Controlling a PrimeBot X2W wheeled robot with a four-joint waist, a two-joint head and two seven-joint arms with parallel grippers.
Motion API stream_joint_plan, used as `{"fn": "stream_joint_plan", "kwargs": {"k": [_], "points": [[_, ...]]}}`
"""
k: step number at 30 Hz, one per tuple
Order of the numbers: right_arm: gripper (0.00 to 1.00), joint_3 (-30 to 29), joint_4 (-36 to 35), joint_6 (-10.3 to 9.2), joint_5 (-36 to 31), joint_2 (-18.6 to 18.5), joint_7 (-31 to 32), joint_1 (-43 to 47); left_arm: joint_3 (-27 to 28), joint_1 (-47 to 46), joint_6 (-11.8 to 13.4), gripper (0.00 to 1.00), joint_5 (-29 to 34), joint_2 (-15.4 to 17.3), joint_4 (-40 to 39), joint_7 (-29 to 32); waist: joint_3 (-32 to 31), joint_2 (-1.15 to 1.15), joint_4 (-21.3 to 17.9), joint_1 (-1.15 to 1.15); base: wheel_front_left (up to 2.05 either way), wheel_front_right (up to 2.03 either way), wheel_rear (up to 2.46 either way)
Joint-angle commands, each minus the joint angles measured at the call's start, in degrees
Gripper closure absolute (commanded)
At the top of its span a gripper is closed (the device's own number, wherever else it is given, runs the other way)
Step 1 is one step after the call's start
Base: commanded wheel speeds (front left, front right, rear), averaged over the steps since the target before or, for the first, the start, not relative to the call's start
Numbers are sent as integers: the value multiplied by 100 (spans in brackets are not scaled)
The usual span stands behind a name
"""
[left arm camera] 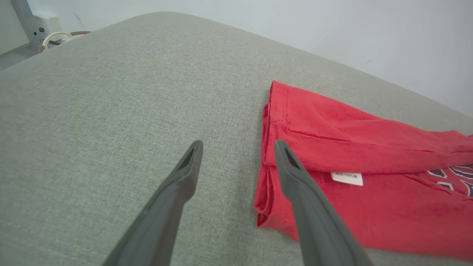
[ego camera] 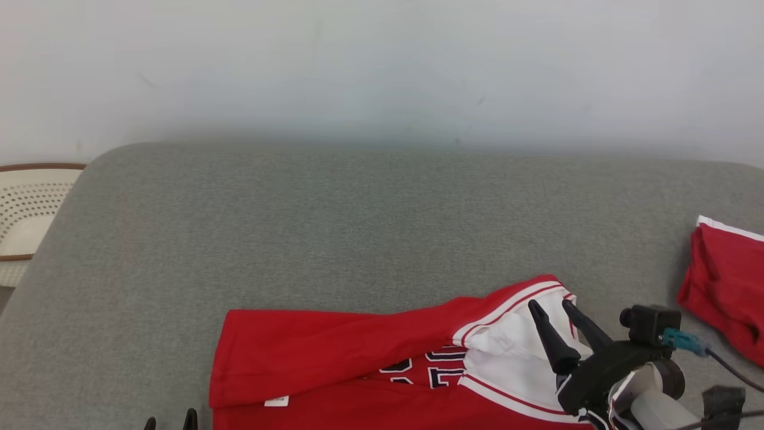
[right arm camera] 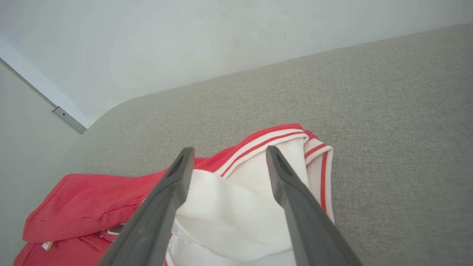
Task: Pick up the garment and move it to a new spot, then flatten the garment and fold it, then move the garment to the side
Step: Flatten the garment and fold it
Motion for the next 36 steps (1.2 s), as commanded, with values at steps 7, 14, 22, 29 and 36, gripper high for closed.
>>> {"fn": "stream_joint_plan", "kwargs": {"k": [7,14,22,29,36], "points": [[16,-24,508,-7,-47,168,382,-534,76,153,-11,0,46,-34,73,-4,-42,0,392,0,0,0,0],[0,172,718,-7,-97,243,599,-777,-78,156,-13,0,-123,-41,109,-4,12,0,599,0,0,0,0],[0,332,204,-7,-139,4,526,-176,-197,199,-14,0,-271,-44,11,-4,79,0,578,0,0,0,0],[0,206,-290,-7,-402,13,478,380,-187,201,-15,0,-313,-43,-41,-3,134,0,364,0,0,0,0],[35,145,-598,-7,-751,117,593,526,-229,110,-15,0,-319,-43,-69,-3,129,0,346,0,0,0,0]]}}
